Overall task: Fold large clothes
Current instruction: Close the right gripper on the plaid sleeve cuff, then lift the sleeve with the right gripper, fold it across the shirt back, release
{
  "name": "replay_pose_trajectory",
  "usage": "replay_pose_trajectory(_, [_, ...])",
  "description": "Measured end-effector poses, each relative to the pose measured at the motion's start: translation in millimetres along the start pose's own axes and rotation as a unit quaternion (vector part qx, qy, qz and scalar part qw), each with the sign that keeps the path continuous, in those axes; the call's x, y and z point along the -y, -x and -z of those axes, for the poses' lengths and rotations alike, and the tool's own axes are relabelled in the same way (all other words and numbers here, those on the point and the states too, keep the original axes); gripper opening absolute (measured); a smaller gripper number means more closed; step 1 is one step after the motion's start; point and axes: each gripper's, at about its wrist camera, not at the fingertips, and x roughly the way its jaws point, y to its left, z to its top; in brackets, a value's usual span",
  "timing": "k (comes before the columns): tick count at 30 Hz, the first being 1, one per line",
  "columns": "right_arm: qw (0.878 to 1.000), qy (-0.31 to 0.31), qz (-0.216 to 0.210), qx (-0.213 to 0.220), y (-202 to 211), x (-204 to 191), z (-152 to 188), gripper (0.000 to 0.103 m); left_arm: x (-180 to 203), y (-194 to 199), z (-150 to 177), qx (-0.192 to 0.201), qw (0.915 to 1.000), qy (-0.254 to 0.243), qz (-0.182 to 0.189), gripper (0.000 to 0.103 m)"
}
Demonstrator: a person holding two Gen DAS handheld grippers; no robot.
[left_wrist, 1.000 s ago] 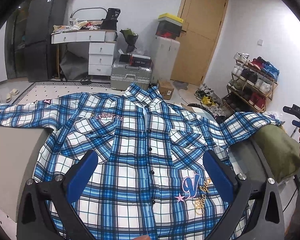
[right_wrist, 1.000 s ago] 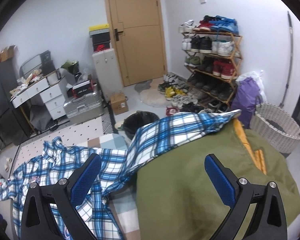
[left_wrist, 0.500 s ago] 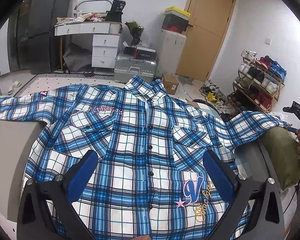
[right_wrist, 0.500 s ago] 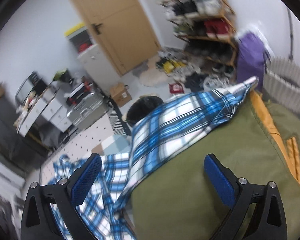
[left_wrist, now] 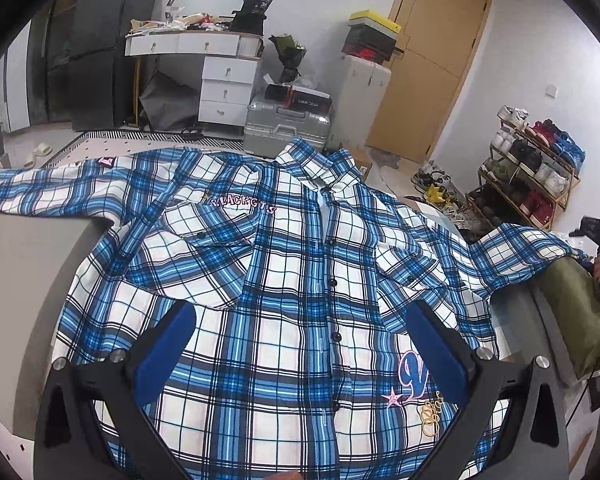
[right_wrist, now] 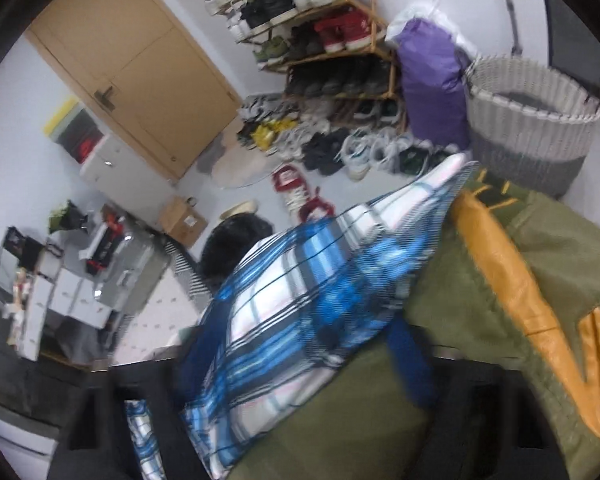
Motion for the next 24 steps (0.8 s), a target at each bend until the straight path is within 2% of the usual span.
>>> replay_pose_trajectory(1, [1.0, -0.002, 0.003, 0.0, 2.7, 0.3, 0.9, 0.01, -0.7, 0.6, 0.1, 0.0, 1.0, 0.0, 0.002, 0.102])
replay_pose_trajectory(2, [1.0, -0.007, -0.006, 0.002, 6.2, 0.5, 1.2, 0.003, -0.7, 1.7, 0.5, 0.001, 1.0, 0.0, 0.003, 0.102])
replay_pose_trajectory(7, [0.992, 0.069, -0.077, 0.073, 49.4, -34.2, 12.4, 0.003, -1.8, 13.4, 2.7, 0.012, 0.9999, -0.005, 0.009, 0.102])
replay_pose_trajectory(10, [0.98, 0.12, -0.129, 0.093, 78.8, -68.8, 29.9, 0.003, -7.5, 19.8, 3.5, 0.022, 0.9997, -0.003, 0.009, 0.102])
replay_pose_trajectory(13, [0.962, 0.178, -0.181, 0.099, 108.7, -123.5, 66.9, 0.003, -17.3, 24.4, 5.0, 0.028, 0.9996, 0.005, 0.006, 0.102])
replay_pose_trajectory(16, [0.946, 0.214, -0.226, 0.086, 122.7, -167.9, 105.4, 0.003, -31.3, 30.7, 8.7, 0.035, 0.9993, 0.016, 0.002, 0.102])
replay_pose_trajectory(19, [0.927, 0.257, -0.264, 0.068, 131.6, -218.8, 158.3, 0.003, -50.6, 36.8, 13.8, 0.04, 0.9987, 0.031, -0.003, 0.102])
replay_pose_trajectory(22, [0.906, 0.287, -0.31, 0.03, 128.9, -267.4, 217.2, 0.003, -71.9, 42.1, 20.2, 0.039, 0.9979, 0.049, -0.015, 0.102])
replay_pose_trajectory(24, [0.886, 0.311, -0.345, -0.016, 119.7, -303.1, 268.6, 0.003, -82.5, 45.3, 23.8, 0.038, 0.9972, 0.061, -0.023, 0.102])
